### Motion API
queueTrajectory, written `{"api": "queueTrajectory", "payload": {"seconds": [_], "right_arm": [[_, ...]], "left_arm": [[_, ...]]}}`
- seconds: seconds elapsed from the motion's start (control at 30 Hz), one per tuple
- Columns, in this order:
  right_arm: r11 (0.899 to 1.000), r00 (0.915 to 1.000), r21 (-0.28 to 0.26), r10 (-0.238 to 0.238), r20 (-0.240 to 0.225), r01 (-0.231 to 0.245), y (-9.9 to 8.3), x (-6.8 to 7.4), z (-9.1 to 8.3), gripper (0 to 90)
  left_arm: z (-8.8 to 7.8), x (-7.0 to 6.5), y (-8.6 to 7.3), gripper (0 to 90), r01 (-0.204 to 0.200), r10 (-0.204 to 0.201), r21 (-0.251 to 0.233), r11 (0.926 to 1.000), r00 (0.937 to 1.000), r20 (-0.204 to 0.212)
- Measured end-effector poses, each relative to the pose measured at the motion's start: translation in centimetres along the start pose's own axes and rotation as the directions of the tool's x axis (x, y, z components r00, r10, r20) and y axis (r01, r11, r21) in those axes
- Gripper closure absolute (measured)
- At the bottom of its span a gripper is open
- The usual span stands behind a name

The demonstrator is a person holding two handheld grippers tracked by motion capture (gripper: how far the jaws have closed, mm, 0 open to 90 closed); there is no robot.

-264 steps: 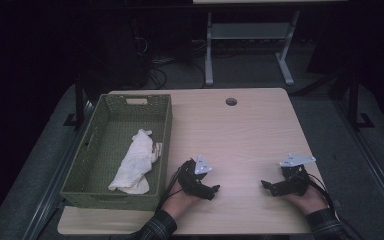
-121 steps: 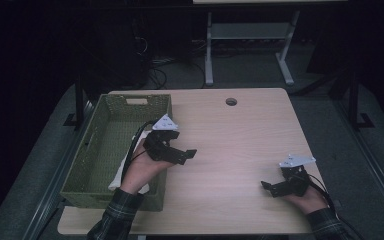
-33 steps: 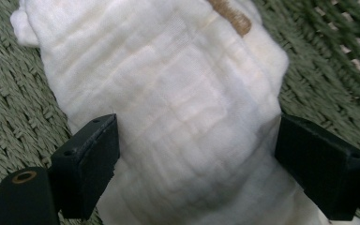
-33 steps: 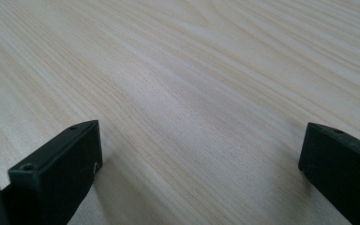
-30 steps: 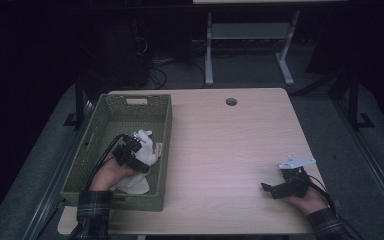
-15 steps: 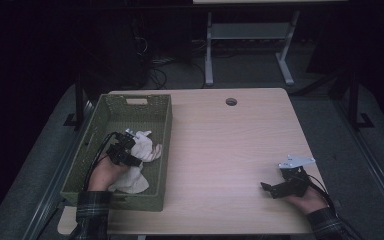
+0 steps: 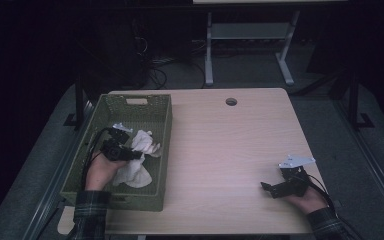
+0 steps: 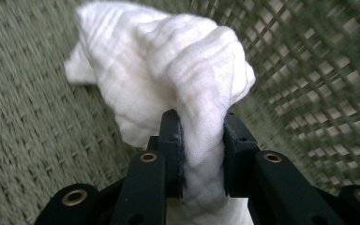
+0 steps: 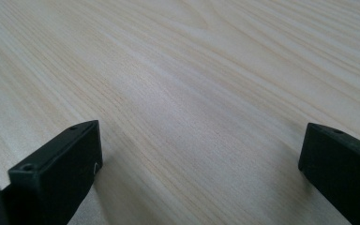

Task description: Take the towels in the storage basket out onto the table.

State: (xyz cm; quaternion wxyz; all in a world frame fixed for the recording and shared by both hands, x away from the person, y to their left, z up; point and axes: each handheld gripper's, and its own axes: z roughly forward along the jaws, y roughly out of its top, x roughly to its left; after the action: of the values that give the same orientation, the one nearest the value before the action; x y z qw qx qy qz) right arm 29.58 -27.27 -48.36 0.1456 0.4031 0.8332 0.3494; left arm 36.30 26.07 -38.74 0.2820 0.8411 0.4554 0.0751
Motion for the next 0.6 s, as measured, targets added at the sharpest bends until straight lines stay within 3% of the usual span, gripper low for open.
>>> {"api": "queueTrajectory", "payload": {"seconds": [0.1, 0.17, 0.27, 0.37, 0.4, 0.43, 0.6], "right_arm": [[1.0, 1.0, -0.001, -0.005, 0.0, 0.005, 0.0, 0.0, 0.0, 0.0], [1.0, 1.0, 0.001, -0.001, 0.001, 0.001, 0.0, 0.0, 0.0, 0.0], [1.0, 1.0, 0.003, 0.006, 0.001, -0.006, 0.0, 0.0, 0.0, 0.0], [1.0, 1.0, 0.002, 0.002, 0.002, -0.002, 0.0, 0.0, 0.0, 0.0], [1.0, 1.0, 0.002, 0.002, 0.002, -0.002, 0.0, 0.0, 0.0, 0.0], [1.0, 1.0, 0.002, 0.002, 0.002, -0.002, 0.0, 0.0, 0.0, 0.0], [1.0, 1.0, 0.003, 0.007, 0.003, -0.007, 0.0, 0.1, 0.0, 0.0]], "left_arm": [[-1.5, 0.2, 0.3, 73.3, 0.013, -0.011, -0.081, 0.9967, 0.9996, 0.024], [-2.4, 0.4, 0.3, 73.3, 0.022, -0.017, -0.143, 0.9895, 0.9991, 0.04], [-3.0, 0.6, 0.3, 73.3, 0.026, -0.016, -0.171, 0.9849, 0.998, 0.061], [-3.9, 0.6, 0.4, 73.3, 0.026, -0.011, -0.223, 0.9745, 0.9976, 0.069], [-4.5, 0.5, 0.5, 73.3, 0.028, -0.009, -0.253, 0.967, 0.997, 0.077], [-4.5, 0.5, 0.5, 73.4, 0.028, -0.009, -0.253, 0.967, 0.997, 0.077], [-5.8, 0.0, 1.0, 73.5, 0.006, 0.014, -0.305, 0.9523, 0.9979, 0.063]]}}
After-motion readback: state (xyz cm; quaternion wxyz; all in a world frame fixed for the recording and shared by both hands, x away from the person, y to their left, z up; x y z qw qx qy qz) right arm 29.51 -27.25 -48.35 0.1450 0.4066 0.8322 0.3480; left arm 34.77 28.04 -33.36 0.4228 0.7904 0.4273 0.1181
